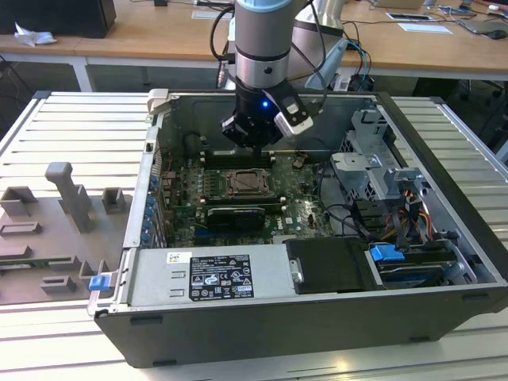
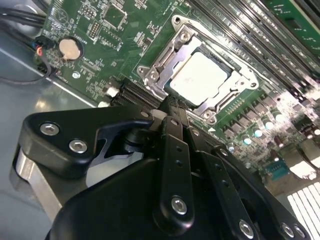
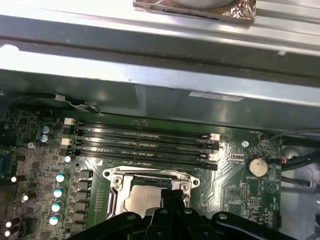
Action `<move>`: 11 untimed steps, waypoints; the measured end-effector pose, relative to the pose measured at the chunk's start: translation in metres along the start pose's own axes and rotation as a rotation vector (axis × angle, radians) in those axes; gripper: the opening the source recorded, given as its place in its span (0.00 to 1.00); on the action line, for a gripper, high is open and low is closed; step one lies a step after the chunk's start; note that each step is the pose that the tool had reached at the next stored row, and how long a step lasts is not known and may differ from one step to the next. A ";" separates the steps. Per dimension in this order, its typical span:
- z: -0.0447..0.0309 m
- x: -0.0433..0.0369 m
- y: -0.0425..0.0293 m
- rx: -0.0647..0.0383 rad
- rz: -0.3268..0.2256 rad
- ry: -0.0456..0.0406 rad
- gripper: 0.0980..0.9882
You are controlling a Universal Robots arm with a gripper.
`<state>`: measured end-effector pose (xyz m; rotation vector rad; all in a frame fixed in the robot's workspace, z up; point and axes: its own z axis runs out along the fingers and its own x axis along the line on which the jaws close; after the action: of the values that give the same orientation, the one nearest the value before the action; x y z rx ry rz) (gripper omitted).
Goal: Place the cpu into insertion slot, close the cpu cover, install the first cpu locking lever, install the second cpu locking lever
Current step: 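Install the second cpu locking lever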
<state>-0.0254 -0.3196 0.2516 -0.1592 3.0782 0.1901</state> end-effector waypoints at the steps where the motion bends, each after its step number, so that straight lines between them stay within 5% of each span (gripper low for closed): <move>1: -0.0020 -0.0001 0.0002 0.000 0.000 0.0000 0.01; 11: -0.0035 0.0009 -0.0099 0.000 0.000 0.0001 0.01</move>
<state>-0.0255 -0.3299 0.2538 -0.1593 3.0782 0.1900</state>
